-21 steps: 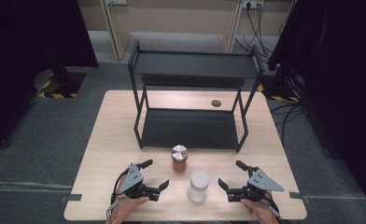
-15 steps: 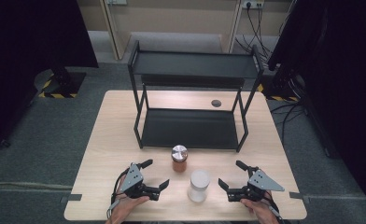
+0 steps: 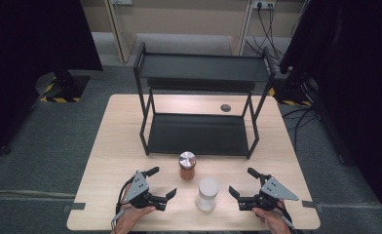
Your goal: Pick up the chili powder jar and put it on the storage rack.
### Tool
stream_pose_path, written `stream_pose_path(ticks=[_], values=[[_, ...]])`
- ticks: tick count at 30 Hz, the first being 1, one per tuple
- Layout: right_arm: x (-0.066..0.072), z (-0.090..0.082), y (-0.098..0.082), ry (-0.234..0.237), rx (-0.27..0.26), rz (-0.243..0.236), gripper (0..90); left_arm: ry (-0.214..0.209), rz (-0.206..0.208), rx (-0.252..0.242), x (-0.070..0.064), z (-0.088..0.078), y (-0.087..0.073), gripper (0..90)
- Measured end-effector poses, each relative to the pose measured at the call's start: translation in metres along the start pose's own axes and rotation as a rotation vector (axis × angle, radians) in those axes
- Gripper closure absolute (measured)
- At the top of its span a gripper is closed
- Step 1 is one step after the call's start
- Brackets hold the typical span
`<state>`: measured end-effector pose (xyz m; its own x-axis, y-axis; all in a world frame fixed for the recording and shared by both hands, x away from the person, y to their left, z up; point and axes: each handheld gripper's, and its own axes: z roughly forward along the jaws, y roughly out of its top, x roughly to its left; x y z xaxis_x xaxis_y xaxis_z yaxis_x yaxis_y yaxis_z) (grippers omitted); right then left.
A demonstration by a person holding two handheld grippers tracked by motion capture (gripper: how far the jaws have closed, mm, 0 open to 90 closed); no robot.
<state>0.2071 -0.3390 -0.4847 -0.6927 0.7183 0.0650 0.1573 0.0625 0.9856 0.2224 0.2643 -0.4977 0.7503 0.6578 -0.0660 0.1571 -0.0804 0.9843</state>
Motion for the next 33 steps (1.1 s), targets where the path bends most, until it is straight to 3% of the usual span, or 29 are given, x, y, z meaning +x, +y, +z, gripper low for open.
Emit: stream_pose_path(ticks=[17,24,33], values=[[0.000,0.001,-0.001,0.006,-0.003,0.019,0.5,0.013,-0.024,0.000,0.001,0.004,0.002,0.3],[-0.001,0.001,-0.001,0.006,-0.007,0.028,0.5,0.012,-0.003,0.007,0.000,0.015,0.008,0.3],[-0.001,0.001,-0.001,0.007,-0.011,0.034,0.5,0.015,-0.008,0.015,0.004,0.028,0.012,0.3]])
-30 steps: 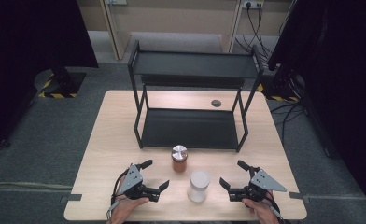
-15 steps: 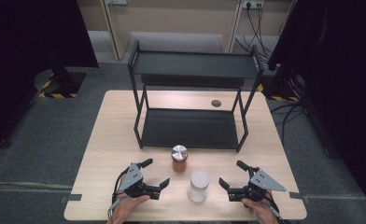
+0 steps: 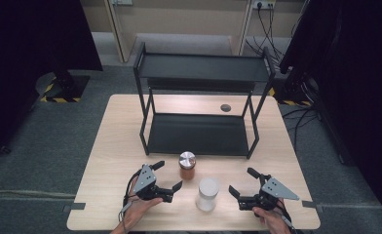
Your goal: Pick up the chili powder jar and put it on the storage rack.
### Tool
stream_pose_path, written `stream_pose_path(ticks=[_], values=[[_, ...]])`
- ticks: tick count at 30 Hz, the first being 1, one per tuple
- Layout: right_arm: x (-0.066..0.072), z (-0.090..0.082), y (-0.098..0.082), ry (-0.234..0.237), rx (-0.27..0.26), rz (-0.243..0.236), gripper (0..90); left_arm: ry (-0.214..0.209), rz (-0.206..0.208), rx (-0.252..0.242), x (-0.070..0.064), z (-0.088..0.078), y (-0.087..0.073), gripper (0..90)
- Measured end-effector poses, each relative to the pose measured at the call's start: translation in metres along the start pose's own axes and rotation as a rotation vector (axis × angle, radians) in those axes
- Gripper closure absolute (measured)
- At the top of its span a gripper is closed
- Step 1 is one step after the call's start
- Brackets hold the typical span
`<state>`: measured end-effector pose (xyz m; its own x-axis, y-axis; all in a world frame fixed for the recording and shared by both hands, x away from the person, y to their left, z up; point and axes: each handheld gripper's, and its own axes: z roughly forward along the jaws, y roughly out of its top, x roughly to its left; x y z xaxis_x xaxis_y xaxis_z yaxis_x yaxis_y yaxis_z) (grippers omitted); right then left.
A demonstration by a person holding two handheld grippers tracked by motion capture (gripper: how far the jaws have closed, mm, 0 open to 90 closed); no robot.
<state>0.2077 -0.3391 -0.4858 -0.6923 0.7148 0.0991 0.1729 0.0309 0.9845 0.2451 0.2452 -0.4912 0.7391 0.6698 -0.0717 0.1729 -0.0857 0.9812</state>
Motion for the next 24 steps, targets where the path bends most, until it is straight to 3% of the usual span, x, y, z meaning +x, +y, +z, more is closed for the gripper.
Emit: stream_pose_path(ticks=[11,19,24], values=[[0.000,0.000,0.000,-0.001,0.002,0.001,0.5,-0.004,0.012,0.021,0.004,0.017,0.006,0.3],[0.000,0.000,0.000,0.000,0.001,0.009,0.5,-0.017,0.043,0.043,0.003,0.030,0.010,0.7],[-0.001,0.000,-0.001,0.000,0.000,0.012,0.5,-0.017,0.035,0.048,0.003,0.035,0.011,1.0]])
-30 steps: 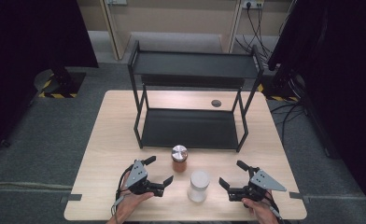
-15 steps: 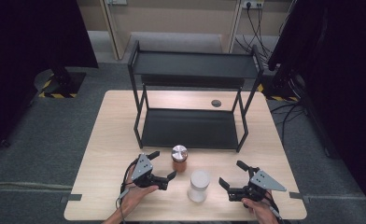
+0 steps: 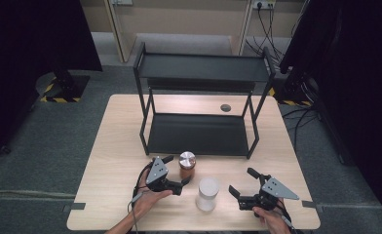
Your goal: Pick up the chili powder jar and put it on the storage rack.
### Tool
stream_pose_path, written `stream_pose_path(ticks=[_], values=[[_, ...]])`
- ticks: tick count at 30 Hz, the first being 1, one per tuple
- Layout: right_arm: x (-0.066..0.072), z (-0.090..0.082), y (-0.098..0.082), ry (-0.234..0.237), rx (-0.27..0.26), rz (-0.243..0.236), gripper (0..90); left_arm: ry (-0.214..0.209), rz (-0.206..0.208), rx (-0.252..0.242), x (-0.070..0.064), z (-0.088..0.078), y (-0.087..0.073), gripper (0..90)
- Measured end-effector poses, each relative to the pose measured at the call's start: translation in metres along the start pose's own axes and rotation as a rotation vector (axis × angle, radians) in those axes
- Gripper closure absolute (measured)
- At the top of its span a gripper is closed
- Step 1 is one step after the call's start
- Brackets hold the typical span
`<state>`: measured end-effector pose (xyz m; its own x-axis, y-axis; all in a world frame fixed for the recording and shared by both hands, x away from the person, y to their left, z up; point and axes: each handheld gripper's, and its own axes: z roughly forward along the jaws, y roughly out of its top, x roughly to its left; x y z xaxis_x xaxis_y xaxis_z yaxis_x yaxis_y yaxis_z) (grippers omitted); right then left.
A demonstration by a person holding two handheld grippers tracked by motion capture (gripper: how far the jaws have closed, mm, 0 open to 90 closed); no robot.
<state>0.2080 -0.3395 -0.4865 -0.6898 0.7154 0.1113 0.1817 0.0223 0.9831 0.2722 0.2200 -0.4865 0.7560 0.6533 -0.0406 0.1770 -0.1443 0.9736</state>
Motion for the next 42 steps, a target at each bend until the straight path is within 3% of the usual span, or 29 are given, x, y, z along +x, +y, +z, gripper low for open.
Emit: stream_pose_path(ticks=[17,26,28,36,42], values=[[0.000,0.000,0.000,0.003,0.001,0.008,0.5,0.001,0.011,0.040,0.000,0.020,0.005,8.5],[0.000,-0.001,0.000,0.003,-0.002,0.009,0.5,-0.013,0.013,0.085,0.006,0.031,0.010,29.5],[-0.001,-0.001,0.000,0.005,-0.002,0.015,0.5,-0.009,0.028,0.093,0.005,0.031,0.013,29.9],[0.000,-0.002,0.000,0.007,-0.006,0.017,0.5,-0.013,0.011,0.082,0.004,0.028,0.013,30.2],[0.001,-0.001,0.001,0.017,-0.005,0.010,0.6,-0.015,0.020,0.066,0.004,0.022,0.019,30.3]])
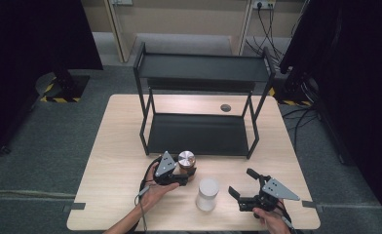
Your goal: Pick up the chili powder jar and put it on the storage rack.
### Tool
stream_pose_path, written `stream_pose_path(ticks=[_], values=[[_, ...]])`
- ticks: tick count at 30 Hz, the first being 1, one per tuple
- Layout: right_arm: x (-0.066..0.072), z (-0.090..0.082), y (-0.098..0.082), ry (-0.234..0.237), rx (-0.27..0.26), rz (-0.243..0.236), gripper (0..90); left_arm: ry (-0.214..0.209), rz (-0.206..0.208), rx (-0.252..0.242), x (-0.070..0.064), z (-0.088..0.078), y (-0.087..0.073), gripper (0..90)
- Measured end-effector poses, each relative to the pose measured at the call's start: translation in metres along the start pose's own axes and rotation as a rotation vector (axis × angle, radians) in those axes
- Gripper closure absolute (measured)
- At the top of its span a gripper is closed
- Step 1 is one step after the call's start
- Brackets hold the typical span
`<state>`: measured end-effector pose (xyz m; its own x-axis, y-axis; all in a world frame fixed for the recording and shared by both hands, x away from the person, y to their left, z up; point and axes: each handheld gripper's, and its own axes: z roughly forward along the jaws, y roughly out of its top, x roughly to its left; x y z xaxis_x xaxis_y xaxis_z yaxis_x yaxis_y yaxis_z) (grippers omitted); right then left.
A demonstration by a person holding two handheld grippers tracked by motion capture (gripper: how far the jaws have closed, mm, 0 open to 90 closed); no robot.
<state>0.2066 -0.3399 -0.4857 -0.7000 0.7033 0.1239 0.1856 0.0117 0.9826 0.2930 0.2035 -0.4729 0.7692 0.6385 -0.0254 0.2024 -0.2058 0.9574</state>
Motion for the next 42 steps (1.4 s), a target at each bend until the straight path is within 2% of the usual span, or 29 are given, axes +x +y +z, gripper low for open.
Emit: stream_pose_path(ticks=[7,10,12,16,24,31,42], values=[[0.000,0.000,0.000,-0.001,-0.002,0.003,0.5,0.002,0.012,0.000,0.000,-0.007,0.010,30.3],[0.000,0.000,0.000,0.000,-0.002,0.004,0.5,-0.005,-0.007,0.008,0.000,-0.009,0.017,30.3],[0.000,0.000,0.000,0.001,-0.002,0.003,0.5,-0.006,-0.003,0.009,-0.001,-0.011,0.020,30.3],[0.000,0.001,0.000,0.001,-0.001,0.004,0.5,-0.004,0.002,-0.007,-0.001,-0.014,0.026,30.3],[0.000,0.001,0.000,0.002,0.000,0.005,0.6,0.011,-0.015,-0.037,0.005,-0.021,0.041,30.3],[0.000,0.002,0.000,0.002,0.001,0.009,0.6,0.010,-0.013,-0.039,0.011,-0.027,0.060,30.3],[-0.001,0.001,0.000,0.001,-0.001,0.012,0.6,-0.001,0.023,-0.041,0.017,-0.037,0.095,30.3]])
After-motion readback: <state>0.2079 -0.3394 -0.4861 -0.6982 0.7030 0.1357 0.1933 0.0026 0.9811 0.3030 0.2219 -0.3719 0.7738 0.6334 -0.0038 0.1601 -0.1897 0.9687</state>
